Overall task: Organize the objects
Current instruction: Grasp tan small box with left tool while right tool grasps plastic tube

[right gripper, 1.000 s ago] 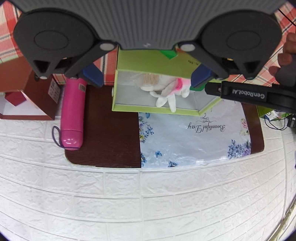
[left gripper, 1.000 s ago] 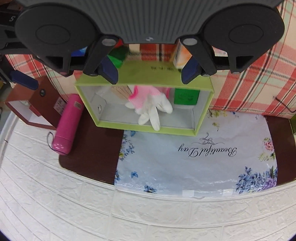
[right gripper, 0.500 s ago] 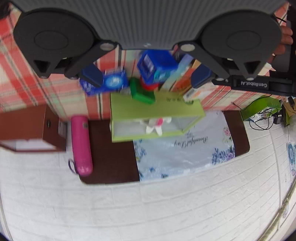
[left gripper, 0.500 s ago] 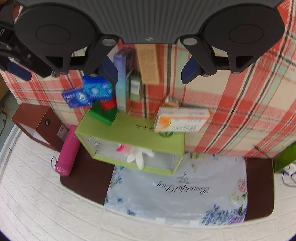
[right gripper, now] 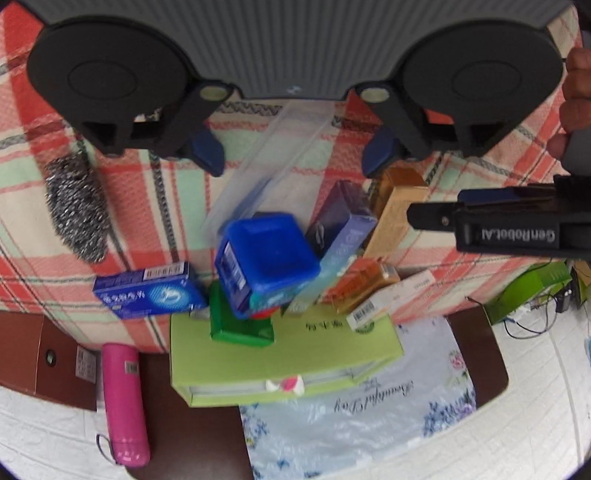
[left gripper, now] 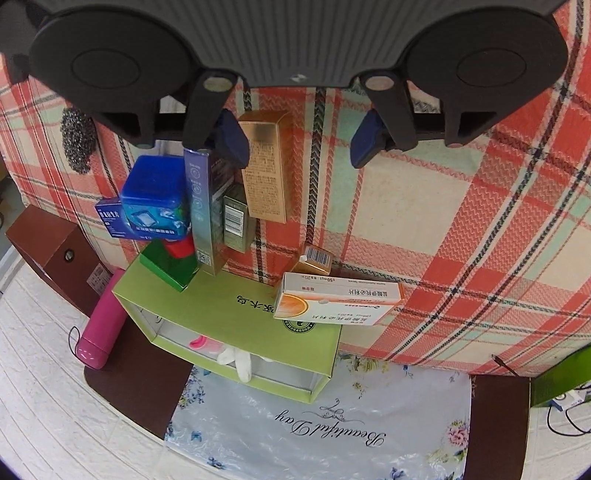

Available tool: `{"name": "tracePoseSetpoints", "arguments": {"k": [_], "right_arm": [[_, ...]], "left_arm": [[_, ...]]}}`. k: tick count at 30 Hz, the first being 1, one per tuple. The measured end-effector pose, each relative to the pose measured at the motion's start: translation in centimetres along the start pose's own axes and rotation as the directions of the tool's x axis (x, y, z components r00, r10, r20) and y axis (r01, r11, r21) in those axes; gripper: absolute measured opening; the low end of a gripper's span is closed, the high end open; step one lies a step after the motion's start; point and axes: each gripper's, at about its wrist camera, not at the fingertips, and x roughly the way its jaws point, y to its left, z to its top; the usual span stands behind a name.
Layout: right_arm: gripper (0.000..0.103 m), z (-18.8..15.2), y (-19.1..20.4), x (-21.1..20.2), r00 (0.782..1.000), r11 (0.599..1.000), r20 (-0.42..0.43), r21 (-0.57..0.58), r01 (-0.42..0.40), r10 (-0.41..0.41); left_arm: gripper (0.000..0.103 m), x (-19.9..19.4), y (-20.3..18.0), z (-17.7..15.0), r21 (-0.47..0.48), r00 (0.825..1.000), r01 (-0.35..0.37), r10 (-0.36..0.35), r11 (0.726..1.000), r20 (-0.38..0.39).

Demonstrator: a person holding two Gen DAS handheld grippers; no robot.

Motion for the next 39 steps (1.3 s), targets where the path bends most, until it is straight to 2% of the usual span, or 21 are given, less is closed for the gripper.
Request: {"name": "tracePoseSetpoints", "arguments": {"k": [3,7,8,11,14,17,20,21,22,24,26,29,35,37,38,39], "right_arm": [[0.038,-0.6,-0.8,-1.0,1.0,0.999,0.009,-0.033,0.008,-0.008],[0.029,-1.1,-2.6,-2.7,1.0,0.999,-0.007,-0.033,0.009,-0.009],[0.028,-1.2,-2.9,-3.1,1.0,0.999,-0.012,-0.037,0.007,-0.008],[0.027,-1.5,-3.7,-4.0,1.0,0.999,-0.024,-0.049,0.004,-0.005],[0.027,-1.6,-3.8,-4.6,0.999,0.998,-0.033,-0.062,-0.016,0.014],[0.029,-1.5,-3.5,-4.5,0.998,0.995,-0.051,-0.094,-0.039,0.035],[0.041,-1.4,-3.1,-4.2,0.999,0.994,-0.038,-0.105,-0.032,0.028],[0.041,-1.2,-3.0,-3.9,0.999,0.994,-0.038,-0.104,-0.025,0.021],[0.042,-1.1,-3.0,-3.6,0.999,0.995,-0.039,-0.102,-0.019,0.016],[0.042,-0.8,-3.0,-3.1,0.999,0.996,-0.036,-0.091,-0.021,0.018],[0.042,-0.5,-3.1,-2.7,0.999,0.997,-0.035,-0.081,-0.019,0.016],[0.042,0.0,-3.2,-2.1,0.999,0.998,-0.033,-0.063,-0.008,0.006],[0.042,-0.1,-2.9,-1.3,1.0,0.998,-0.026,-0.055,0.01,-0.012],[0.035,-0.4,-2.7,-1.5,0.999,0.997,-0.023,-0.076,0.021,-0.023],[0.028,-0.6,-2.6,-1.6,0.999,0.996,-0.022,-0.088,0.031,-0.033],[0.028,-0.7,-2.7,-1.8,0.999,0.995,-0.023,-0.093,0.029,-0.031]], "left_arm": [[0.056,1.1,-0.4,0.5,-0.012,1.0,0.018,-0.018,1.0,-0.006],[0.053,3.1,-1.8,1.2,0.009,0.999,0.03,-0.03,1.0,-0.027],[0.045,3.5,-2.2,1.2,0.016,0.999,0.033,-0.032,0.999,-0.036],[0.037,3.9,-2.8,0.9,0.083,1.0,0.003,-0.001,0.997,-0.023],[0.035,3.1,-2.1,0.6,0.083,0.999,0.026,-0.023,0.996,-0.031],[0.034,1.5,-1.7,-0.4,0.129,0.998,0.044,-0.036,0.991,-0.059],[0.034,0.0,-1.4,-1.6,0.156,0.996,0.045,-0.033,0.987,-0.08],[0.034,-0.4,-1.4,-1.9,0.16,0.997,0.033,-0.021,0.987,-0.076],[0.035,-0.6,-1.5,-2.0,0.161,0.998,0.014,-0.004,0.987,-0.064],[0.052,-0.8,-1.5,-2.0,0.164,0.999,-0.012,0.018,0.986,-0.034],[0.051,-0.7,-1.3,-1.9,0.155,1.0,-0.008,0.012,0.988,-0.027],[0.046,-0.4,-1.0,-1.7,0.131,0.999,0.003,0.004,0.991,-0.053],[0.047,-0.2,-1.1,-2.1,0.131,0.999,-0.012,0.018,0.991,-0.046],[0.047,-0.1,-1.3,-2.2,0.153,0.999,-0.009,0.017,0.988,-0.047],[0.045,0.0,-1.3,-2.3,0.166,0.999,-0.011,0.02,0.986,-0.048],[0.042,0.0,-1.4,-2.4,0.178,0.999,-0.018,0.026,0.984,-0.045]]}}
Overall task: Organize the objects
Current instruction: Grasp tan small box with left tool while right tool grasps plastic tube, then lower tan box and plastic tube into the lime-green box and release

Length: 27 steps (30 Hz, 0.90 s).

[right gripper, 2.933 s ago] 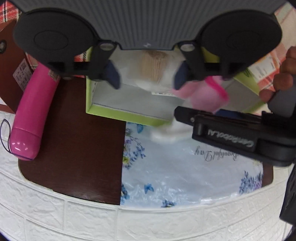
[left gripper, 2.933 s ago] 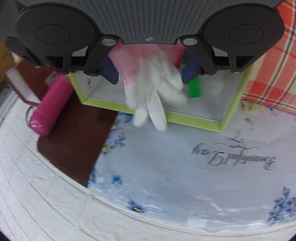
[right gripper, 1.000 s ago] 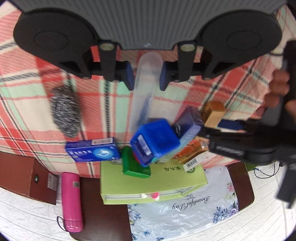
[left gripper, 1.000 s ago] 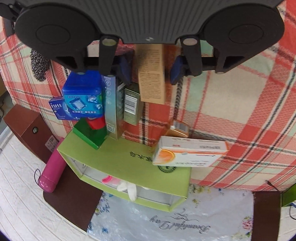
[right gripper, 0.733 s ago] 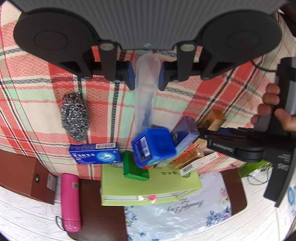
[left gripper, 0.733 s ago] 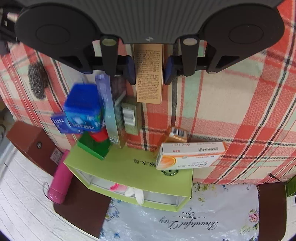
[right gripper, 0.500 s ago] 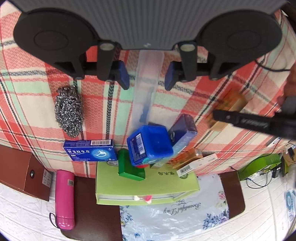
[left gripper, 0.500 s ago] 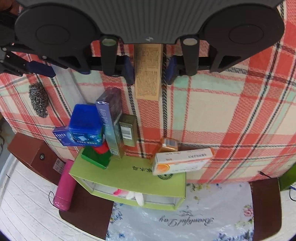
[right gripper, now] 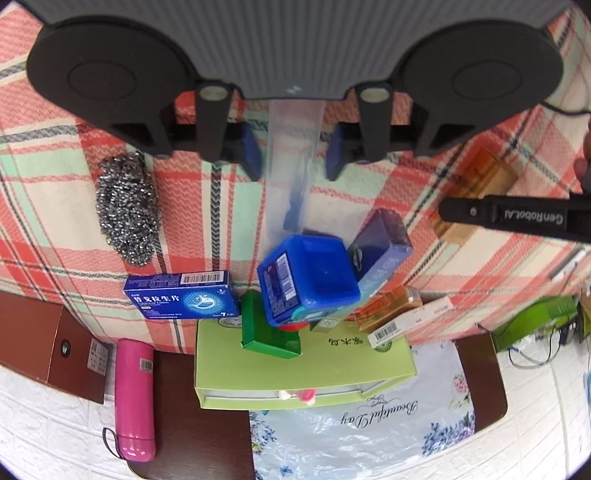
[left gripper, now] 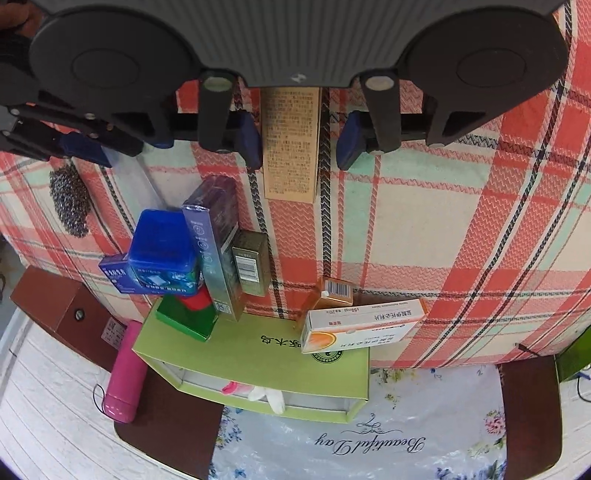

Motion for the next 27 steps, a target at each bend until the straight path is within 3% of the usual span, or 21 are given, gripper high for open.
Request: {"name": "tracePoseSetpoints", "arguments": {"k": [2,5,8,10,16,22,27], "right_arm": [[0.027,-0.2,0.0,-0.4,1.0,1.0,-0.005,-0.002,-0.01,0.01],[0.027,-0.4,-0.4,-1.2,0.999,0.997,-0.013,0.055,-0.05,0.051],[0.026,-0.3,-1.7,-2.6,0.987,0.968,0.0,0.191,-0.16,0.163],[0.026,-0.1,-1.9,-3.8,0.98,0.958,0.021,0.207,-0.197,0.198],[0.026,2.5,-2.0,-6.9,0.972,0.965,0.112,0.144,-0.221,0.206],[0.026,6.9,-2.1,-7.1,0.964,0.975,0.189,0.084,-0.206,0.187],[0.026,11.0,-2.9,-5.7,0.959,0.981,0.235,0.075,-0.18,0.158]], "left_arm": [[0.033,-0.1,-0.2,-0.2,0.024,1.0,0.006,-0.006,1.0,-0.003],[0.032,-0.7,-0.5,-0.1,0.031,1.0,0.013,-0.012,0.999,-0.018],[0.032,-1.9,-0.4,0.3,0.017,0.999,0.043,-0.043,0.999,-0.006],[0.032,-3.0,-0.4,0.9,0.011,0.998,0.061,-0.061,0.998,0.014],[0.032,-5.6,-1.2,3.6,0.026,0.989,0.117,-0.119,0.993,0.088],[0.032,-6.6,-2.0,7.7,0.05,0.974,0.167,-0.173,0.985,0.147],[0.032,-5.4,-2.4,11.9,0.066,0.972,0.138,-0.148,0.988,0.181]]}}
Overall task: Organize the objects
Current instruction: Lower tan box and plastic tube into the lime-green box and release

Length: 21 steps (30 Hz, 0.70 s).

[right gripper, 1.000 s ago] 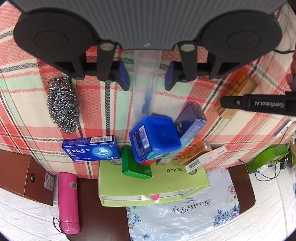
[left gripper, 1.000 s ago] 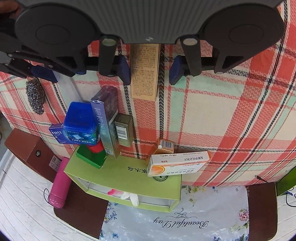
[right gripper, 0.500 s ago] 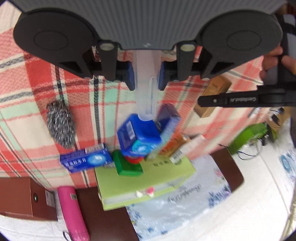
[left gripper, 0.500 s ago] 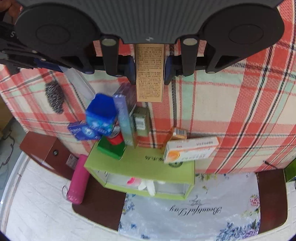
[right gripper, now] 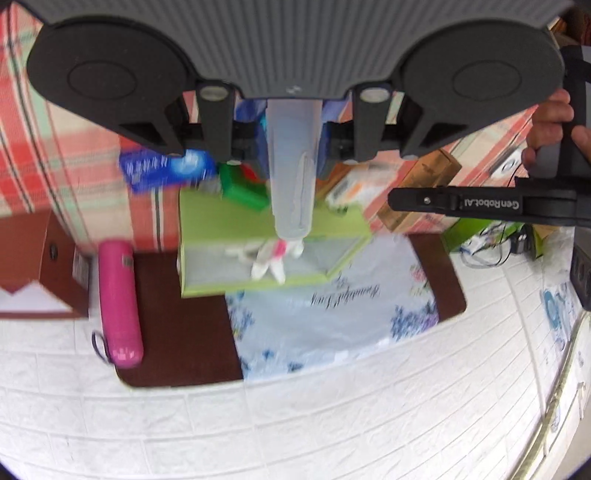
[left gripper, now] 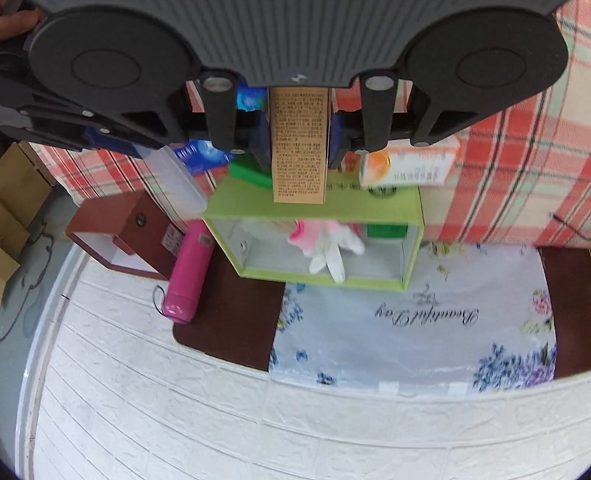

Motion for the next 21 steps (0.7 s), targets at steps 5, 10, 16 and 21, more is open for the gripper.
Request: {"name": "tracePoseSetpoints", "arguments": {"k": [5,10,16,21], "right_arm": [[0.026,3.2,-0.9,3.7,0.999,0.999,0.02,-0.01,0.034,-0.034],[0.026,5.6,-1.5,8.1,0.998,0.997,0.021,-0.041,0.06,-0.059],[0.026,7.3,-2.4,12.9,0.997,0.997,0.031,-0.038,0.068,-0.067],[0.026,7.9,-3.0,16.0,0.997,0.997,0.042,-0.032,0.07,-0.068]], "left_arm": [[0.032,3.3,1.2,3.5,-0.034,1.0,-0.021,0.021,0.999,-0.005],[0.032,6.4,2.1,6.4,-0.043,0.999,-0.054,0.055,0.998,0.002],[0.032,10.2,3.2,8.7,-0.055,0.997,-0.078,0.077,0.995,-0.01],[0.032,13.4,4.6,9.3,-0.077,0.995,-0.098,0.095,0.992,-0.041]]}}
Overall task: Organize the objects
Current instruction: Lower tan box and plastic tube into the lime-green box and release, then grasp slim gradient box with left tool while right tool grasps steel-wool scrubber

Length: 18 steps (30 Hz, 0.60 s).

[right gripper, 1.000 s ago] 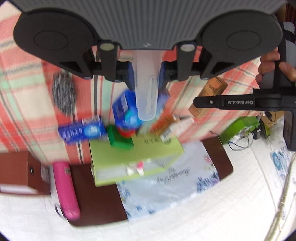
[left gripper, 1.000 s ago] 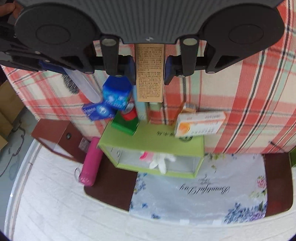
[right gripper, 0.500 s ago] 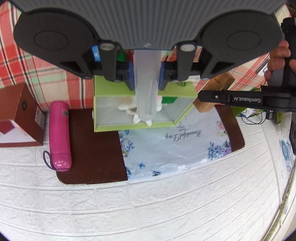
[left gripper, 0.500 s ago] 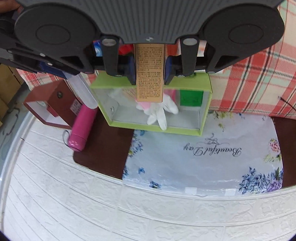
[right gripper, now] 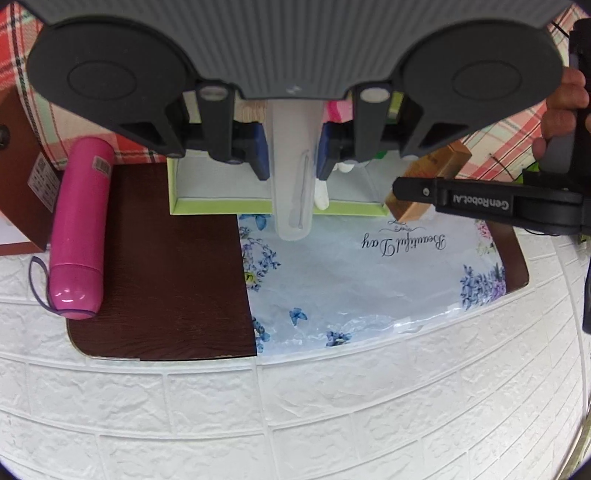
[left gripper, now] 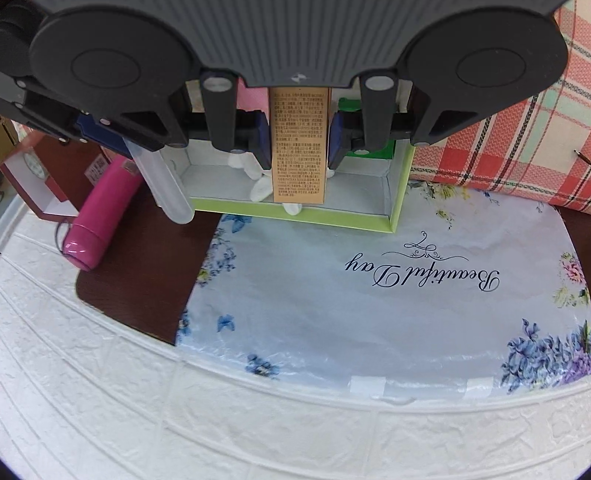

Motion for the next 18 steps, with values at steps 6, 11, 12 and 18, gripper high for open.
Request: {"name": "tracePoseSetpoints", "arguments": {"k": [6,11,12,18], "right_arm": [[0.045,-1.3,-0.3,4.1,1.0,0.999,-0.021,-0.038,0.02,-0.02],[0.076,-3.1,0.3,3.9,0.998,0.992,-0.032,-0.119,0.045,-0.049],[0.086,-3.1,0.3,3.3,0.999,0.992,-0.017,-0.115,0.048,-0.05],[0.103,-2.3,1.0,-0.9,0.996,0.994,0.07,-0.095,0.061,-0.055]], "left_arm": [[0.066,3.5,0.8,-0.9,0.022,0.999,-0.052,0.052,0.998,0.002],[0.077,3.4,1.3,-2.7,0.069,0.993,-0.121,0.119,0.99,0.022],[0.077,3.1,1.4,-2.9,0.06,0.992,-0.123,0.122,0.991,0.02],[0.077,-0.3,0.5,-3.8,0.07,0.983,-0.181,0.179,0.981,0.029]]}}
